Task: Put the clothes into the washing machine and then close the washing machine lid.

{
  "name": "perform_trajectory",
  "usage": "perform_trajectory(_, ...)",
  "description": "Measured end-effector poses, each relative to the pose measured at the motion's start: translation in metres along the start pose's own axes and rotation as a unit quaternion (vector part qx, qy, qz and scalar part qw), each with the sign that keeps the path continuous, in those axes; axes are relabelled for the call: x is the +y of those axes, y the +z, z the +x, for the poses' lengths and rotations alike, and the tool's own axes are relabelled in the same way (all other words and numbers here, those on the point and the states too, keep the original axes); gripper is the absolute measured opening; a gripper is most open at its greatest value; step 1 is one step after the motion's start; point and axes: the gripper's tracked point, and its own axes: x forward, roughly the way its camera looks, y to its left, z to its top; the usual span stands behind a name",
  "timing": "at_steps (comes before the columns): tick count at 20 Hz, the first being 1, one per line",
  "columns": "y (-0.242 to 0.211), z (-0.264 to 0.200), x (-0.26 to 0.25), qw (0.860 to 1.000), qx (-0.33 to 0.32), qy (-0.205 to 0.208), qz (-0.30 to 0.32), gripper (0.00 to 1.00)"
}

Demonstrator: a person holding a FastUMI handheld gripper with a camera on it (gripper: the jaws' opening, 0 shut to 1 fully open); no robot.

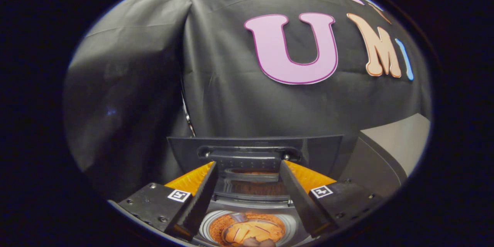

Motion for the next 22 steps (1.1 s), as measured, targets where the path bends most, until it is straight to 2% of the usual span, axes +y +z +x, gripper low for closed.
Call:
perform_trajectory(6,0.021,0.023,-0.001,1.000,-0.016,-0.017,-0.001,0.97)
perform_trajectory(15,0.053,0.078,-0.007,0.997,-0.023,-0.053,-0.059,0.97)
perform_trajectory(19,0.041,0.104,-0.008,0.998,0.015,-0.052,-0.026,0.98)
perform_trajectory(21,0.020,0.107,-0.009,0.997,0.057,-0.056,-0.010,0.98)
perform_trajectory(22,0.031,0.110,-0.008,0.998,0.029,-0.057,-0.016,0.98)
